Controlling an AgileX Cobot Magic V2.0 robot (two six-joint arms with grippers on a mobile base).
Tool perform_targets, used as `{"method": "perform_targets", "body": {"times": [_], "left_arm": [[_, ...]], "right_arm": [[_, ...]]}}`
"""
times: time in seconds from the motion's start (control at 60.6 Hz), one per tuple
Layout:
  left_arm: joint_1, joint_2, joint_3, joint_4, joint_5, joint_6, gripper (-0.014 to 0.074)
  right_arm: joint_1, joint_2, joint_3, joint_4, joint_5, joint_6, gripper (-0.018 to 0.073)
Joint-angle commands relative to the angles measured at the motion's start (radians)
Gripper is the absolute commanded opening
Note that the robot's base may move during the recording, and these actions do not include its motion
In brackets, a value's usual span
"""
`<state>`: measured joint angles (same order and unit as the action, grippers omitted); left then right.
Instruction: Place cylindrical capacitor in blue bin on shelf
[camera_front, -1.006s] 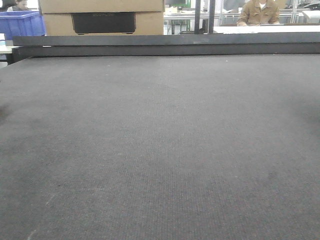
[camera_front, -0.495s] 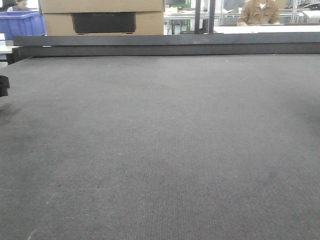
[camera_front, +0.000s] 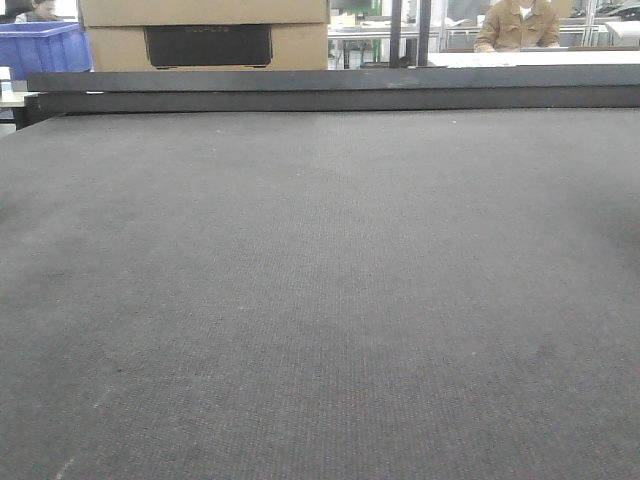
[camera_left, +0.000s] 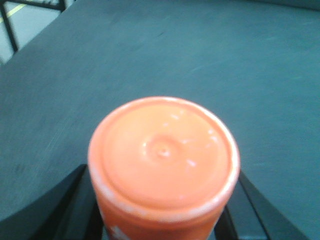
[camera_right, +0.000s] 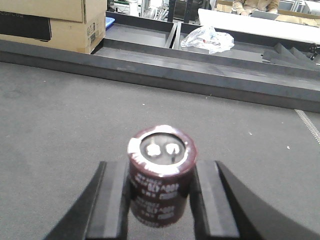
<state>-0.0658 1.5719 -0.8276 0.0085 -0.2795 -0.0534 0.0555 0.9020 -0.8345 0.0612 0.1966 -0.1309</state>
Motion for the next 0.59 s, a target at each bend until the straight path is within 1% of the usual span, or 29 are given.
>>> {"method": "perform_targets", "body": {"times": [0.0,0.132,0.28,0.346,0.445,0.495,0.577], "left_arm": [[-0.034,-0.109,-0.036,0.034,0.164,-0.001,-0.0111],[-0.092,-0.26,-0.086,0.034,0.372,-0.001,-0.0111],[-0.137,-0.4,-0.103,0.034,0.529,-0.001,-0.0111],[-0.142,-0.464,-0.103,0.034,0.612,-0.001,-0.0111],[-0.142,-0.552,-0.103,0.034,0.739,-0.001,-0.0111],[-0.142,-0.595,-0.103,0.034,0.78,-0.001,-0.0111],[-0.142,-0.673,-0.103,0.034,0.85,-0.001,-0.0111]], "right_arm": [[0.003,-0.006,0.0,-0.005,-0.015,0.002,-0.0162],[0.003,-0.006,0.0,-0.005,0.026,0.002,-0.0162],[0.003,-0.006,0.0,0.008,0.144,0.002,-0.0162],[0.003,-0.01,0.0,0.019,0.18,0.002,-0.0162],[0.003,-0.052,0.0,0.074,0.212,0.002,-0.0162],[0.003,-0.074,0.0,0.094,0.224,0.002,-0.0162],[0.003,-0.118,0.0,0.099,0.269,0.002,-0.0162]]}}
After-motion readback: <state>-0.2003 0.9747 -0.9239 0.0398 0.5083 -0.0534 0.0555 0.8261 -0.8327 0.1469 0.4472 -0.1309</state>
